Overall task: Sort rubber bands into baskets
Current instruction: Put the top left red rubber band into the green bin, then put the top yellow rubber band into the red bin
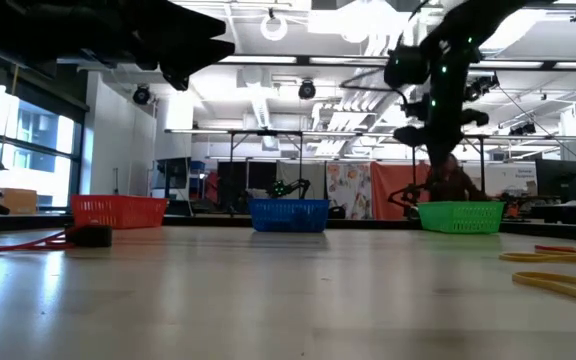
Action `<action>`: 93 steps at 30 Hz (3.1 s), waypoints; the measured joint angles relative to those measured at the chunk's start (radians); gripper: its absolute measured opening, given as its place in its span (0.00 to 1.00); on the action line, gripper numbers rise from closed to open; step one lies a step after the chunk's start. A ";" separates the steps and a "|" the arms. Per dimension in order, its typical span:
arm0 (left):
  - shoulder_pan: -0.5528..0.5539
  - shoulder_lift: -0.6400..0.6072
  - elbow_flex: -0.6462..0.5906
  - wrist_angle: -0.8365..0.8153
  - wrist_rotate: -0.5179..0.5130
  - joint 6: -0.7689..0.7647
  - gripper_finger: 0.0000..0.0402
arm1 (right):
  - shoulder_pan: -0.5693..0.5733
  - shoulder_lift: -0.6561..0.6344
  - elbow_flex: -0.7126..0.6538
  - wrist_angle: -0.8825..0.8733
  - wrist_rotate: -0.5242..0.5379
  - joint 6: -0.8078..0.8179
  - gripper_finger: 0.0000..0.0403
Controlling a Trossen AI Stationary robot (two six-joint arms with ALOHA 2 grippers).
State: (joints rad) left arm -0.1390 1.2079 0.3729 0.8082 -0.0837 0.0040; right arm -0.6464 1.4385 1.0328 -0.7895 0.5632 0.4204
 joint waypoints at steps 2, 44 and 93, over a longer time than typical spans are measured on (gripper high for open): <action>0.000 0.000 0.000 0.000 0.000 0.000 0.45 | -0.039 0.028 0.000 0.002 -0.026 -0.002 0.00; 0.000 0.000 0.000 0.002 -0.002 -0.011 0.45 | -0.278 0.272 0.000 0.068 -0.196 -0.027 0.45; 0.010 0.000 0.001 -0.062 -0.061 0.000 0.45 | 1.023 -0.266 -0.259 0.104 -0.438 0.225 0.14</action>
State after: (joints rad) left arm -0.1290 1.2076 0.3740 0.7464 -0.1451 0.0043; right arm 0.3769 1.1724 0.7734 -0.6857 0.1253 0.6458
